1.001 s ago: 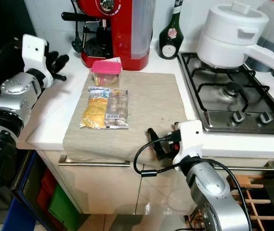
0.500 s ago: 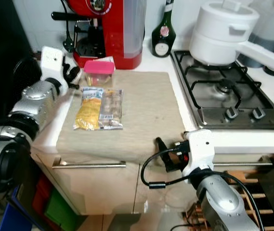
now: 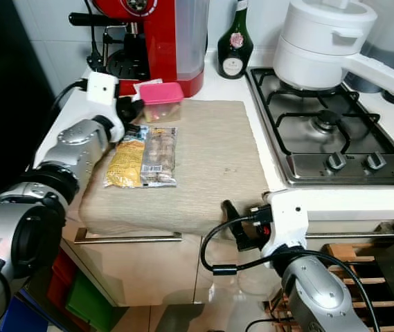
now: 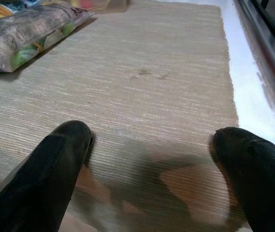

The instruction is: Restocking fridge

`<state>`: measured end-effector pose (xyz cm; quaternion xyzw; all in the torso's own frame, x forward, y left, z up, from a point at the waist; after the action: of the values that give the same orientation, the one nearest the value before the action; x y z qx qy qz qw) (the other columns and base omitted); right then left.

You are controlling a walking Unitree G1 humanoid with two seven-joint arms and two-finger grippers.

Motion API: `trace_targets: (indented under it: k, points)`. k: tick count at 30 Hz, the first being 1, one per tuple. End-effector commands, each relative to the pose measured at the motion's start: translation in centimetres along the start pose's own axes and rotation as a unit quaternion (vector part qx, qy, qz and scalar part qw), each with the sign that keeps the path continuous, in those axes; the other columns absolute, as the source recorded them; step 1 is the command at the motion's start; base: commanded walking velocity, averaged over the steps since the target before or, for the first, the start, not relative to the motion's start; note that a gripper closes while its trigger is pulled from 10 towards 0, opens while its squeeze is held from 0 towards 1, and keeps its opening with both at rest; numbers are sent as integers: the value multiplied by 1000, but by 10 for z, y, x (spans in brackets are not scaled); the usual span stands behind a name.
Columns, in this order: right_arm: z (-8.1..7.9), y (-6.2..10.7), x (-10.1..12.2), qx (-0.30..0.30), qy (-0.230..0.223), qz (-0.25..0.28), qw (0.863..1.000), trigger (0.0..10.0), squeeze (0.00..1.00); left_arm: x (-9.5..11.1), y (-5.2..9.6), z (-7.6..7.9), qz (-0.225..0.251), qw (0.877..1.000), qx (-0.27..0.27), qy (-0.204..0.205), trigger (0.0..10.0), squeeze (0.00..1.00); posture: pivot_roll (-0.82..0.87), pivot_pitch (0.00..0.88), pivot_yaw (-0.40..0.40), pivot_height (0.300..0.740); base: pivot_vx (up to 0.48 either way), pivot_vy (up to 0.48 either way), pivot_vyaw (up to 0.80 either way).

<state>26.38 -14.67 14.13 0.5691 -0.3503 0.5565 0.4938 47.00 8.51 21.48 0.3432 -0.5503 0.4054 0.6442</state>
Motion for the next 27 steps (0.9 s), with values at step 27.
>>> trace_targets:
  k: [27]
  points:
    - [-11,3,1,-2,-31,9,999,10000,0,67,12,-34,72,987,50,-136,10000,0,-372,93,85,740,0,0,0]
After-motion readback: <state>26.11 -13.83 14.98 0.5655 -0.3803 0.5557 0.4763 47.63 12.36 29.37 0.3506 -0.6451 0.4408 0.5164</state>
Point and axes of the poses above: a point about 5 cm out from each wrist's last joint towards the gripper, its own y axis pointing back from the gripper into the wrist, its own x axis along the axis of the wrist's last joint, z = x × y, the point moved 6 cm from there along -y, pointing out of the wrist towards the gripper, and after that the axes turned 7 degrees about y, right-handed, at the moved point
